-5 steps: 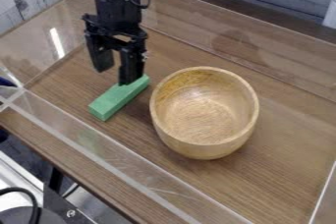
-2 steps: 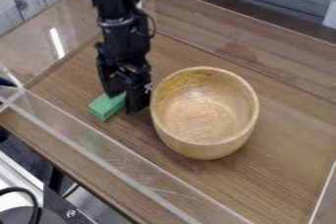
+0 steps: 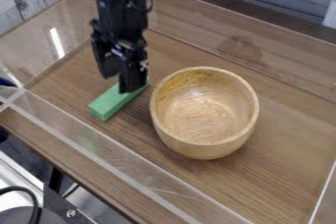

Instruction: Put the green block in the brown bowl

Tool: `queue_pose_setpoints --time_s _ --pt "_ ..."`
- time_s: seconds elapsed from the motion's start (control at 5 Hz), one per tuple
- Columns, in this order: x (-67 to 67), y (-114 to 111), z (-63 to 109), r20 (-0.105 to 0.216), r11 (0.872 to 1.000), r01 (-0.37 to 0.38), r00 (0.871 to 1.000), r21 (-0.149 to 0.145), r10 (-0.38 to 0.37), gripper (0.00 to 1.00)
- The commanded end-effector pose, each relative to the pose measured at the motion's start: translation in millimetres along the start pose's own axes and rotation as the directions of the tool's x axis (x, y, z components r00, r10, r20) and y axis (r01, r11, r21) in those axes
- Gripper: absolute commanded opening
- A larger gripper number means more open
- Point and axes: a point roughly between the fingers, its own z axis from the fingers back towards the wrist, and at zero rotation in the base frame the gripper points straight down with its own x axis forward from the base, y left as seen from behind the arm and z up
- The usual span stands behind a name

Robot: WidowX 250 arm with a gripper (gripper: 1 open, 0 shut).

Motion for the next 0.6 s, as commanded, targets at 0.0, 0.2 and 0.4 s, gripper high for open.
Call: queue_pose_setpoints --time_s 0.0,0.2,0.4 --pt "5.6 1 7.9 0.052 0.998 0.008 0.999 0.067 -0.012 1.0" --pt "4.7 6 5.0 0.089 0.999 0.004 0.996 0.046 -0.008 1.0" --pt "3.5 13 2.5 0.126 1.0 -0.004 0.992 0.025 0.001 1.0"
